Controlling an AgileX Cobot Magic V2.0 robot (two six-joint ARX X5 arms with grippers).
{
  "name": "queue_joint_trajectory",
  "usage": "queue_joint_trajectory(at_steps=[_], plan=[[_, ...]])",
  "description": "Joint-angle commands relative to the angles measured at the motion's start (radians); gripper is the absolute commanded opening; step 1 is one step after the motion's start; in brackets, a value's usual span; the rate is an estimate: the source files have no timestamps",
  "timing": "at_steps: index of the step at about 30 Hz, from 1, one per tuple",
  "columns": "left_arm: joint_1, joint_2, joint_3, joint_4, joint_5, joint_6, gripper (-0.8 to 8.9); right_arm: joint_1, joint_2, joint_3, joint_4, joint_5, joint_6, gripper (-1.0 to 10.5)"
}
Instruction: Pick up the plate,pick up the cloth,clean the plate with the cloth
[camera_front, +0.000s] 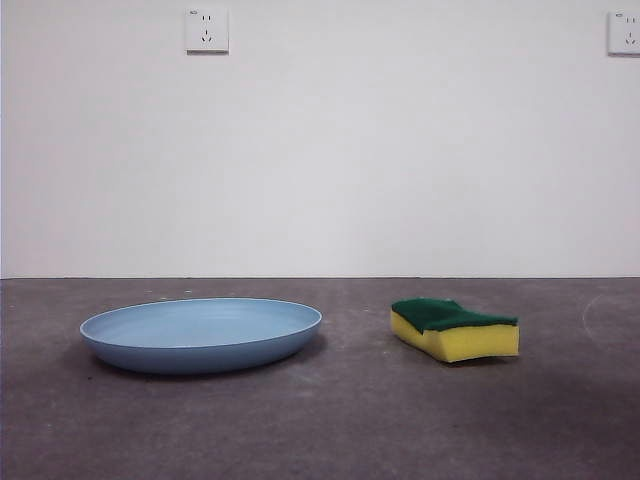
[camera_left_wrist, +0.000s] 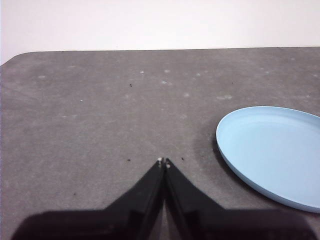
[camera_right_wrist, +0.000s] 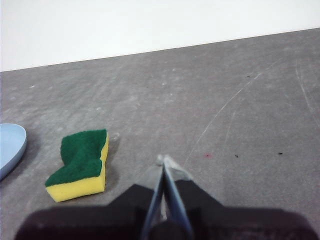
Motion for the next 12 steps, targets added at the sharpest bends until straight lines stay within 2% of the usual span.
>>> queue_joint_trajectory(at_steps=[1, 12], plan=[[0.003, -0.003, -0.014, 0.002, -0.001, -0.006, -0.03, 0.0, -0.003, -0.01, -0.014, 0.002, 0.011, 0.0], [0.003, -0.003, -0.014, 0.005, 0.006, -0.008, -0.04, 0.001, -0.003, -0.01, -0.012, -0.003, 0.075, 0.0]])
